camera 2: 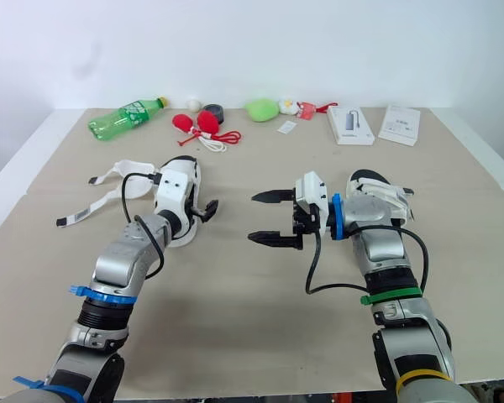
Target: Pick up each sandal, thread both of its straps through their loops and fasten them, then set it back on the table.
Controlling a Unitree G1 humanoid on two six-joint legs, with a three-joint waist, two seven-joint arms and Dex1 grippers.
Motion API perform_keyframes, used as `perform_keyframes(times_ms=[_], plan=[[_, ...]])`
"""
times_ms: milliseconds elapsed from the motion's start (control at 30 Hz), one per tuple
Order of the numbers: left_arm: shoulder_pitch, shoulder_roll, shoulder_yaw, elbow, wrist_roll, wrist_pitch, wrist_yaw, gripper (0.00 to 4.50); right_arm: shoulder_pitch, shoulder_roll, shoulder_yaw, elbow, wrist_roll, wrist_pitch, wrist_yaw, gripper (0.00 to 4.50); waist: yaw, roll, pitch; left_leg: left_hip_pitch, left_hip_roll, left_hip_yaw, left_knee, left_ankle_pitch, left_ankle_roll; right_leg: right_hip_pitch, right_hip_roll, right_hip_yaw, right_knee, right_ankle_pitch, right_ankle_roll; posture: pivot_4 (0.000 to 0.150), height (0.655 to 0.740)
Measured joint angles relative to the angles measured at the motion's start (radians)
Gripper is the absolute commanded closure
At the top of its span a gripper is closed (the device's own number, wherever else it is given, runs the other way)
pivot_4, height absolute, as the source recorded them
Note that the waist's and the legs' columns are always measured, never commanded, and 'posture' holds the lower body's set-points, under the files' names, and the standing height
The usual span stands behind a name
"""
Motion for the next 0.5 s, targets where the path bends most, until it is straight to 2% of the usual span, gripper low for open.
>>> perform_keyframes(times_ms=[233, 467, 500], plan=[[-0.07, -0.043, 0.037, 0.129, 0.014, -0.076, 0.068, 0.0, -0.005, 0.007, -0.002, 0.003, 0.001, 0.012, -0.021, 0.08, 0.0, 0.0, 0.0, 0.0, -0.001, 0.0, 0.0, 0.0, 0.0, 0.0, 0.0, 0.0, 0.0, 0.0, 0.0, 0.15, 0.74], [-0.122, -0.077, 0.045, 0.252, 0.043, -0.16, 0.127, 0.0, -0.018, 0.015, -0.008, 0.018, -0.012, 0.06, -0.122, 0.08, 0.0, 0.0, 0.0, 0.0, -0.001, 0.0, -0.001, 0.0, 0.0, 0.0, 0.0, 0.001, 0.0, 0.0, 0.0, 0.15, 0.74], [-0.133, -0.083, 0.053, 0.271, 0.042, -0.168, 0.137, 0.26, -0.018, 0.015, -0.008, 0.022, -0.02, 0.068, -0.139, 0.03, 0.0, 0.0, 0.0, 0.0, -0.001, 0.0, -0.001, 0.0, 0.0, -0.001, 0.0, 0.001, 0.0, 0.0, 0.0, 0.15, 0.74]])
